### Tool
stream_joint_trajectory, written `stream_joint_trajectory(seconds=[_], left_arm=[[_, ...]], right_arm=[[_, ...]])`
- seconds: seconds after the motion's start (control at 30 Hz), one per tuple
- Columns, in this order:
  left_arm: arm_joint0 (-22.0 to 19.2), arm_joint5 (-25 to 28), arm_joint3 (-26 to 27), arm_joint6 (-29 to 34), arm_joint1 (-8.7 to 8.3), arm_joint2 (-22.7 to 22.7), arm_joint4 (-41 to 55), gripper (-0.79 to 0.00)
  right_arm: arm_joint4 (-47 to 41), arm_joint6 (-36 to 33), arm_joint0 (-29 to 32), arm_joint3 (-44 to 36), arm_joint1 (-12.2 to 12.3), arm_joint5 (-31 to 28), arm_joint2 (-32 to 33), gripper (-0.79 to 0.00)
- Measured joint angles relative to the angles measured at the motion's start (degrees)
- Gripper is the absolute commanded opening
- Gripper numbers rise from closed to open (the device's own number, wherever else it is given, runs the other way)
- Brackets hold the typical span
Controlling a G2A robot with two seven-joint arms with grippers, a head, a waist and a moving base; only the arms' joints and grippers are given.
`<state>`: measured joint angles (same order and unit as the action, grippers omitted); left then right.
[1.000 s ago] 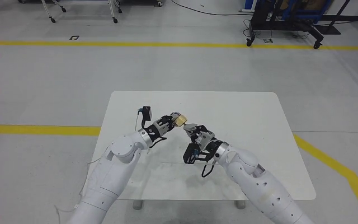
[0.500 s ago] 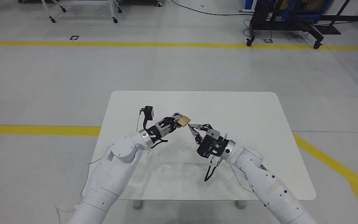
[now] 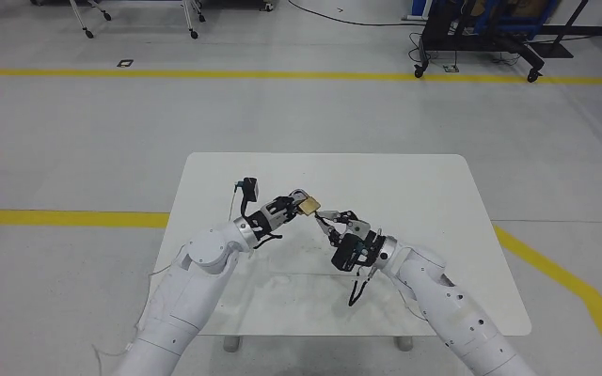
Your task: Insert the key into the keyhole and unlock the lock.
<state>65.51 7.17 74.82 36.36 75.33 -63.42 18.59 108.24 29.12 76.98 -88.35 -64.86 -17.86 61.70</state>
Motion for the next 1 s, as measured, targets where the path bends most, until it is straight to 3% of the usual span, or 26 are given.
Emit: stream_joint_trajectory(seconds=[0.33,0.37,0.4,0.43,0.63,0.8,0.93,0.97,1.0], left_arm=[[-0.7,-1.8,-1.0,0.1,0.06,0.5,-0.5,-0.785],[-0.8,-2.0,-1.0,0.1,0.06,0.6,-0.8,-0.785],[-0.9,-2.1,-1.1,0.1,0.07,0.8,-1.1,-0.785],[-1.0,-2.5,-1.3,0.1,0.07,1.0,-1.7,-0.785],[-2.9,-7.1,-3.8,3.0,0.09,4.2,-8.0,-0.785],[-5.1,-9.3,-6.3,4.7,0.43,8.2,-15.1,-0.77],[-6.8,-11.4,-9.0,7.3,0.74,10.8,-18.4,-0.071],[-7.1,-11.9,-9.6,7.9,0.79,11.2,-18.8,0.0],[-7.4,-12.3,-10.1,8.4,0.84,11.5,-19.0,0.0]], right_arm=[[2.0,2.4,5.2,-4.1,1.6,1.0,6.0,-0.416],[2.0,2.6,6.1,-4.8,1.9,1.3,7.1,-0.342],[1.7,2.8,7.0,-5.5,2.1,1.5,8.5,-0.046],[0.9,2.9,8.5,-6.3,2.5,1.9,10.4,0.0],[-6.0,1.7,15.1,-10.7,3.5,1.9,19.6,0.0],[-5.9,1.7,14.9,-10.6,3.4,1.9,19.4,0.0],[-5.9,1.7,15.0,-10.6,3.4,1.9,19.4,0.0],[-5.9,1.7,15.0,-10.6,3.4,1.9,19.4,0.0],[-5.9,1.7,15.0,-10.6,3.4,1.9,19.4,0.0]])
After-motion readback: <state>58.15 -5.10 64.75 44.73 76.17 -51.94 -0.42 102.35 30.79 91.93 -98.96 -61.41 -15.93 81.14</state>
